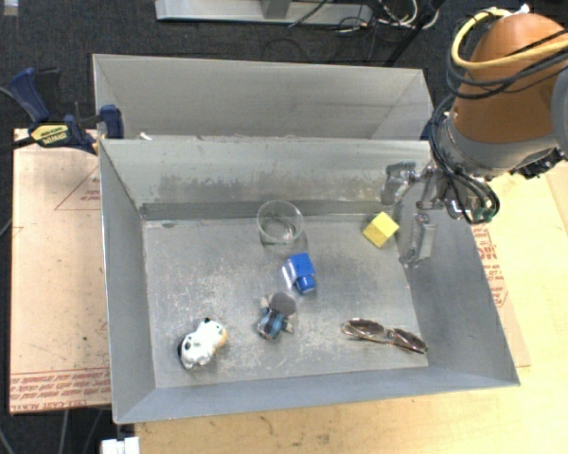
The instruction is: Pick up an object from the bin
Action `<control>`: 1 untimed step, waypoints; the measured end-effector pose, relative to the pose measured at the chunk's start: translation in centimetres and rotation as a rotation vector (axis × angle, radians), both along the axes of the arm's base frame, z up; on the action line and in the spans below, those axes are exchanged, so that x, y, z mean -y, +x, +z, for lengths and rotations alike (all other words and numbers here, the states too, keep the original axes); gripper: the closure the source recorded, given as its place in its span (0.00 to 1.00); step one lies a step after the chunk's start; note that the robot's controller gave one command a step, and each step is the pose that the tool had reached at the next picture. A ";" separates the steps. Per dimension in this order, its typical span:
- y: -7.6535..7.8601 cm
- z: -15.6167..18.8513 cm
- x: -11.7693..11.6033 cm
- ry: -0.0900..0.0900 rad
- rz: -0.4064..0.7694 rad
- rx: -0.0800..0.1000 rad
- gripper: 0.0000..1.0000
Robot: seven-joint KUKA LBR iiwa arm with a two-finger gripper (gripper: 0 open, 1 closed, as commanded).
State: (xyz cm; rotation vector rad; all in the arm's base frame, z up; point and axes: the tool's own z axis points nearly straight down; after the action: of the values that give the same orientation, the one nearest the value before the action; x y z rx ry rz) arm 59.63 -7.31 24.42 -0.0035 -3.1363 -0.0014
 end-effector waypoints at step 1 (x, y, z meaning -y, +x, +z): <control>0.1 0.5 0.0 -0.001 0.002 0.008 0.00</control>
Offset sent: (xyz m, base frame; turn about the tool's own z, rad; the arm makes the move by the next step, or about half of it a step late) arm -0.1030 -0.0601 -0.1742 -0.1066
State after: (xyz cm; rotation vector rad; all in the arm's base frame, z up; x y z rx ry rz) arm 59.72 -7.27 24.93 -0.0007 -3.1439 -0.0002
